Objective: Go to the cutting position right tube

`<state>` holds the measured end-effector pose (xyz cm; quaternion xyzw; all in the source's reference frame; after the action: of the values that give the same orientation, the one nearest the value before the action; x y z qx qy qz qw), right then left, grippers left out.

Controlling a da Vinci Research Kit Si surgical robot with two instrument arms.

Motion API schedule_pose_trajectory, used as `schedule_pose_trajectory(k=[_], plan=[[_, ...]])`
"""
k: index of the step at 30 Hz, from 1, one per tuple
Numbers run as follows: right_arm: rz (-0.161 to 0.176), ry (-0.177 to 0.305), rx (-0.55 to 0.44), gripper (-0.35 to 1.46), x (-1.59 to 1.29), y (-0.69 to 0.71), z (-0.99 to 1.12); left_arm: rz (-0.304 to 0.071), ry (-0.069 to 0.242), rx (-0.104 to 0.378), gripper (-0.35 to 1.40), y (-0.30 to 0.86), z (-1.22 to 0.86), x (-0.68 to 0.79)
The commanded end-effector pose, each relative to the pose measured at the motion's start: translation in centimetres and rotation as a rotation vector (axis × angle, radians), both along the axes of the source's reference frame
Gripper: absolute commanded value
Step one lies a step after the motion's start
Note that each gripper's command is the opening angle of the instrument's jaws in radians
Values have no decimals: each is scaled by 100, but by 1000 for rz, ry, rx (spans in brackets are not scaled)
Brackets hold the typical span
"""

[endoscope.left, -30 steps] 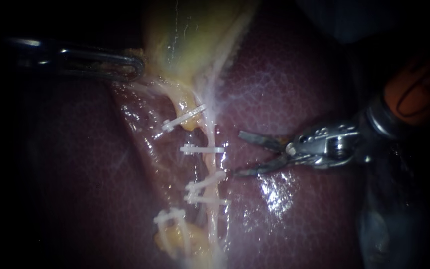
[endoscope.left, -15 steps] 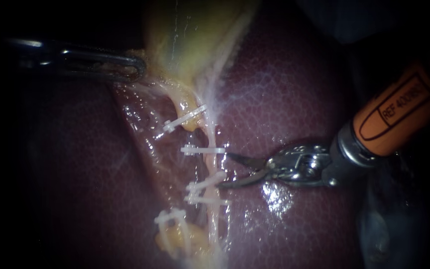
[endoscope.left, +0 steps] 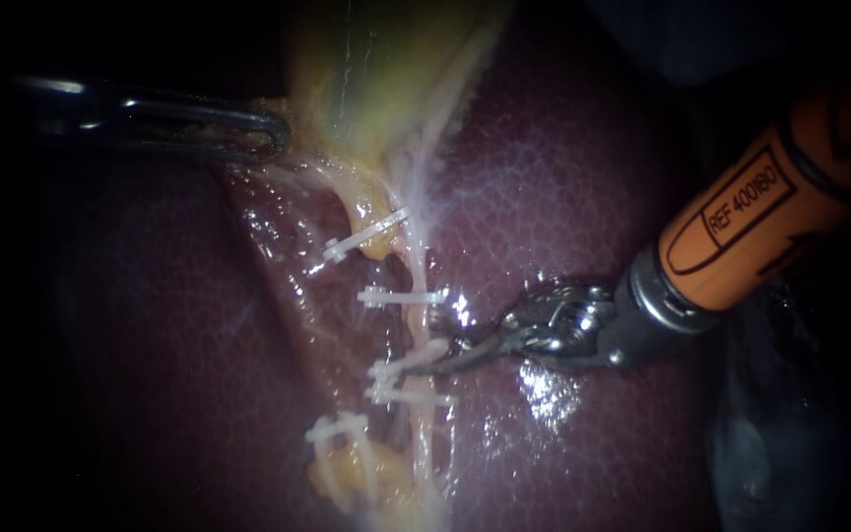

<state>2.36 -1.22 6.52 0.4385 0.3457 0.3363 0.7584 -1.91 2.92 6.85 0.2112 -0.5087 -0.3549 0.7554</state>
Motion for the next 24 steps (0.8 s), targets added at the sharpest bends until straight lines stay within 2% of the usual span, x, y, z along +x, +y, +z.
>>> schedule_pose_trajectory(k=[1, 10, 19, 24], plan=[[9, 11, 8, 127, 1, 2, 2, 0, 0, 0, -35, 0, 0, 0], [48, 130, 135, 130, 10, 12, 16, -1, 0, 0, -35, 0, -1, 0], [46, 227, 235, 132, 26, 13, 21, -1, 0, 0, -35, 0, -1, -1], [46, 277, 249, 132, 35, 8, 25, -1, 1, 0, -35, 0, -1, -1]])
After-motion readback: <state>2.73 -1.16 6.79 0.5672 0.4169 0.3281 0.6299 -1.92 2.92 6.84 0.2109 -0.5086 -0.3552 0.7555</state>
